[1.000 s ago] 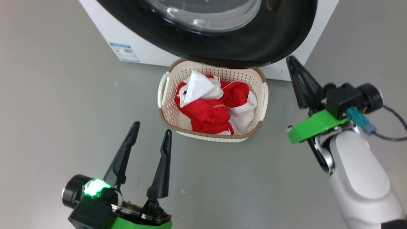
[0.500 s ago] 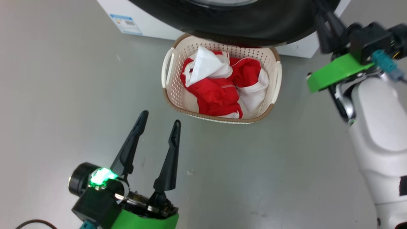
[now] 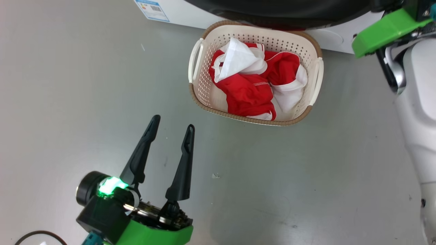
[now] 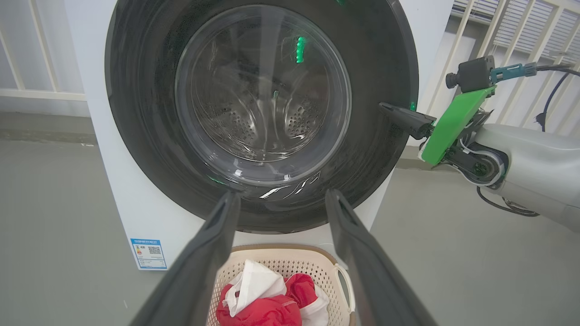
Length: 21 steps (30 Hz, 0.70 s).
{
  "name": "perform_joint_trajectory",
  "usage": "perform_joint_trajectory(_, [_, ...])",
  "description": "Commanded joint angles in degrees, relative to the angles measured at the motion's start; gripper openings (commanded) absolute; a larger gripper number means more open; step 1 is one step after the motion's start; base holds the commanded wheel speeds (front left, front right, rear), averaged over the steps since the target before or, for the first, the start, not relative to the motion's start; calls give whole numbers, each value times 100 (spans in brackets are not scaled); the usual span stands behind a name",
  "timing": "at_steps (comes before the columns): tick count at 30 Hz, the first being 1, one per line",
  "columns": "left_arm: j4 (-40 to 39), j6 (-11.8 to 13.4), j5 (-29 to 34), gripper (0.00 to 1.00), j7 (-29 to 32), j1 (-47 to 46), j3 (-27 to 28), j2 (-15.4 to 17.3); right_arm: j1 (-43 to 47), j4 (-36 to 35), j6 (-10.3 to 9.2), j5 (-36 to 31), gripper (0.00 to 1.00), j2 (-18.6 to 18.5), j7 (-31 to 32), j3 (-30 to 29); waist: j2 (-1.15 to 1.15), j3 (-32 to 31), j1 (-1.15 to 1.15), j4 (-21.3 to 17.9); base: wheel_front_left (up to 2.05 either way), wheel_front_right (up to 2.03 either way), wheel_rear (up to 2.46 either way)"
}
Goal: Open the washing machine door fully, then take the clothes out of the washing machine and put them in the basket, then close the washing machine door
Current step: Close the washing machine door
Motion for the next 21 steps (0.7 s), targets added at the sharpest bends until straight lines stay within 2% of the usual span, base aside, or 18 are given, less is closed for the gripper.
perform_joint_trajectory(1, [-119,36,-13,100,-28,-56,141,36,-177,-62,19,-67,0,53,-30,34,0,15,0,19,0,0,0])
perform_joint_trajectory(12, [-155,58,-114,100,-28,-189,38,36,-1143,1037,19,-305,0,-93,-30,-162,0,191,0,95,0,0,0])
perform_joint_trajectory(21, [-123,66,-96,100,-28,-222,21,36,-1410,1243,19,-432,0,-85,-31,-506,0,219,0,116,0,0,0])
